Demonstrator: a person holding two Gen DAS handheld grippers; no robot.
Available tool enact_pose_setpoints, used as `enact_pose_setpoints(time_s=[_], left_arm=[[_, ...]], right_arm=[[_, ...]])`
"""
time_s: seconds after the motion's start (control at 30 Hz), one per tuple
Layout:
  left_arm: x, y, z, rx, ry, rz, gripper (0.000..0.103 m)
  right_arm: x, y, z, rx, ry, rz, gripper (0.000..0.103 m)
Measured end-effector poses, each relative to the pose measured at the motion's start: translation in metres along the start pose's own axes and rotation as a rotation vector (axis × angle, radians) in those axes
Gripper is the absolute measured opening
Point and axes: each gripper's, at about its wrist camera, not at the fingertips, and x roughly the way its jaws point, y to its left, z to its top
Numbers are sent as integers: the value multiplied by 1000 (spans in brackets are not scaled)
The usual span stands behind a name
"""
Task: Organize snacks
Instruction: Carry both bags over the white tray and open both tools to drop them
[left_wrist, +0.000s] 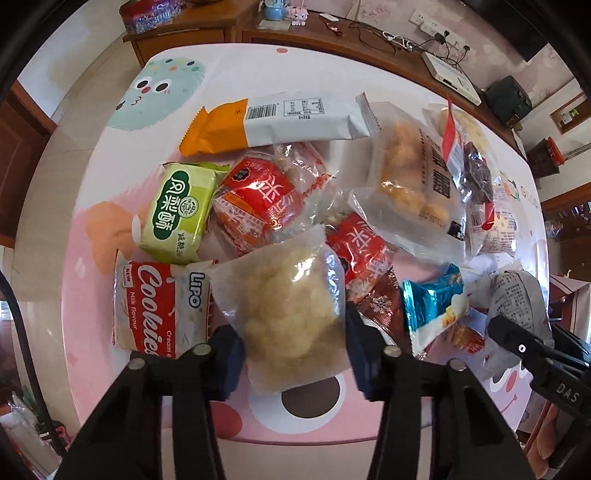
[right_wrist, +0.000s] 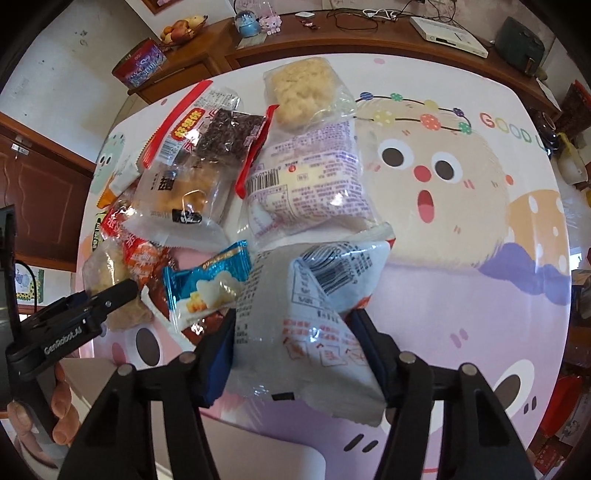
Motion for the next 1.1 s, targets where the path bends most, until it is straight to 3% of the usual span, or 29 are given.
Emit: enact_pose_setpoints(time_s=[0.27,0.47,0.5,0.67,0.77,0.93,1.1], left_arm=[[-51,2,-22,1,-107,-49,41],[-148,-19,-74,125,-280,-87,41],[-158,-20,-73,146,-304,-88,41],[-211,-19,-133,222,-393,-98,41],[-223,-9,-170,253,-423,-59,41],[-213,11,-198,248,-377,22,41],[-191,20,-214,263,-293,103,41]], right_arm=[[-49,-1,-26,12,-112,83,59],[-110,4,-62,16,-245,160,59],[-122,5,-73,12,-279,170,59],[-158,21,-136,4,-384,222,59],[-168,39,-177,-27,-430,177,59],[-172,76,-229,-106,-533,14,60],[-148,102,-257,-169,-499,-26,60]])
